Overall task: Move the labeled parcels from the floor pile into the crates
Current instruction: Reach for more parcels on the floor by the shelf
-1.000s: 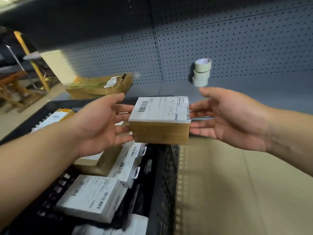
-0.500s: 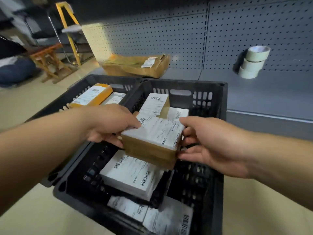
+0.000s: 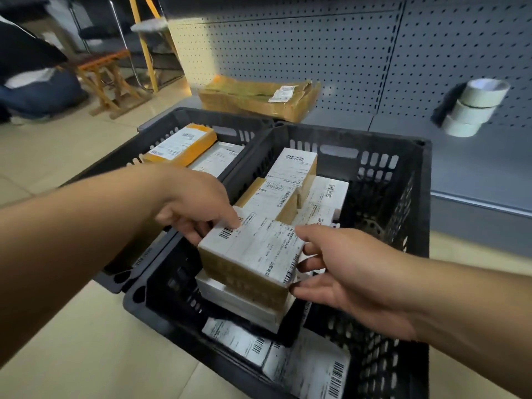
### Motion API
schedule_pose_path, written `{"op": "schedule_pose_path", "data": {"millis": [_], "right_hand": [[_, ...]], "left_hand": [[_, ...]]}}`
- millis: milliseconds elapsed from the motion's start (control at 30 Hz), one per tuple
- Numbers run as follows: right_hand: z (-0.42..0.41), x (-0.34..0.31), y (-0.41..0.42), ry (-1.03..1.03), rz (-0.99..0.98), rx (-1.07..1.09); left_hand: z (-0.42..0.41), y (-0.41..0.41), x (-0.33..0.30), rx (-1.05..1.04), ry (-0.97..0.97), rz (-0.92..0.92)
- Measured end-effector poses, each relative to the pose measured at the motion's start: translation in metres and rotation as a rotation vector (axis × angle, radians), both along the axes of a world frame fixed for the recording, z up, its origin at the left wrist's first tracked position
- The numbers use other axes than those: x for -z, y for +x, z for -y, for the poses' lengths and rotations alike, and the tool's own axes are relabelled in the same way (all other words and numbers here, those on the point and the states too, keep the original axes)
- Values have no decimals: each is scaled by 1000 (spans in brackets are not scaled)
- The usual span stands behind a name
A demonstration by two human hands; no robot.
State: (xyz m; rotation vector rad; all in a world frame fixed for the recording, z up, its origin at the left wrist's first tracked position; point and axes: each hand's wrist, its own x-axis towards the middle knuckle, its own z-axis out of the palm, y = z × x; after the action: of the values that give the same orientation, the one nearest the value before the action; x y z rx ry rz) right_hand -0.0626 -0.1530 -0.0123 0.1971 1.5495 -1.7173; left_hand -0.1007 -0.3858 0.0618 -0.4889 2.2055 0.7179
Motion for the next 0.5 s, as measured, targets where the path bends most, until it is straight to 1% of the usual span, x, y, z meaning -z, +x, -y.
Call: {"op": "schedule_pose_path", "data": {"millis": [133,233,267,333,400,500], "right_hand": [[21,-1,2,41,25,0],[31,-1,2,31,53,-8],[33,1,1,31,58,-8],[37,3,-2,38,51,-5],[40,3,-5,39,54,3],[43,4,-8,3,58,-9]], "left_hand": [[10,-2,16,5,-109,-80],[12,-5,23,26,-175,-124],[12,-6,24,84,-229,-126],[7,-8,22,264,-413,-140],[0,-7,19,394,-574,-205],[-8,-7,14,491,-680,-263]]}}
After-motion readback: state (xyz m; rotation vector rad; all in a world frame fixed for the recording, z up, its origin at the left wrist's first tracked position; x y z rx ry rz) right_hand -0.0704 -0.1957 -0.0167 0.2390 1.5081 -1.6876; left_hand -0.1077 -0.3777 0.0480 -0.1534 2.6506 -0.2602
